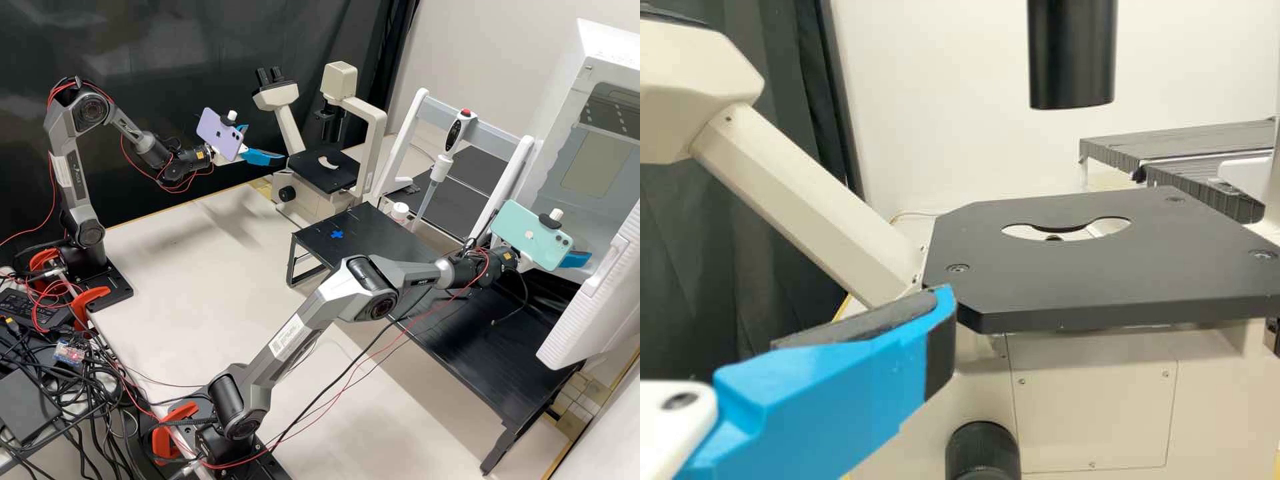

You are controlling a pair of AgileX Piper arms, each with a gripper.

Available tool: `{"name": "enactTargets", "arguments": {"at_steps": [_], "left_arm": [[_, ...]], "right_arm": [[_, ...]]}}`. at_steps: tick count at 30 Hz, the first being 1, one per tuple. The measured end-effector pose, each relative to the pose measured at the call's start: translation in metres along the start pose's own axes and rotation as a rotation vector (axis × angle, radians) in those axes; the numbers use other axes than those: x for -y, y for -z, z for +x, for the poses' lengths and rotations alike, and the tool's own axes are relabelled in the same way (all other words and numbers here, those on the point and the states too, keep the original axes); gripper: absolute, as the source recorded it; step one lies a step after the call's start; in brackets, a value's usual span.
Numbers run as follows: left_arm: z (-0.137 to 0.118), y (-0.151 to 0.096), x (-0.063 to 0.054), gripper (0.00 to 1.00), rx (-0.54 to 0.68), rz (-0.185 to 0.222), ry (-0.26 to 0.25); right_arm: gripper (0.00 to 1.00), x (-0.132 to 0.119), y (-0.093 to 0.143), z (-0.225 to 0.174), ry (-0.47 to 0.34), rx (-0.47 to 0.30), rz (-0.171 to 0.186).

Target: Move the petri dish to the microscope

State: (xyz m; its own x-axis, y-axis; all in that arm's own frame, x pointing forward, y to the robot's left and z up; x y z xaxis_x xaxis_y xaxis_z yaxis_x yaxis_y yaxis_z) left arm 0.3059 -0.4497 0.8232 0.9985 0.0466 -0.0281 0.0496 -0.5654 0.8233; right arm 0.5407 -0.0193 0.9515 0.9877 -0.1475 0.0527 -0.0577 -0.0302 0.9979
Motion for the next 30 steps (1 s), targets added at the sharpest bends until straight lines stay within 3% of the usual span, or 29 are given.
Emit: {"name": "enactTargets", "arguments": {"at_steps": [22, 30], "left_arm": [[0.0, 0.0, 0.0, 1.0, 0.0, 0.0, 0.0], [0.0, 0.0, 0.0, 1.0, 0.0, 0.0, 0.0]], "right_arm": [[0.0, 0.001, -0.002, -0.005, 0.015, 0.009, -0.001], [0.0, -0.007, -0.008, -0.019, -0.005, 0.007, 0.018]]}}
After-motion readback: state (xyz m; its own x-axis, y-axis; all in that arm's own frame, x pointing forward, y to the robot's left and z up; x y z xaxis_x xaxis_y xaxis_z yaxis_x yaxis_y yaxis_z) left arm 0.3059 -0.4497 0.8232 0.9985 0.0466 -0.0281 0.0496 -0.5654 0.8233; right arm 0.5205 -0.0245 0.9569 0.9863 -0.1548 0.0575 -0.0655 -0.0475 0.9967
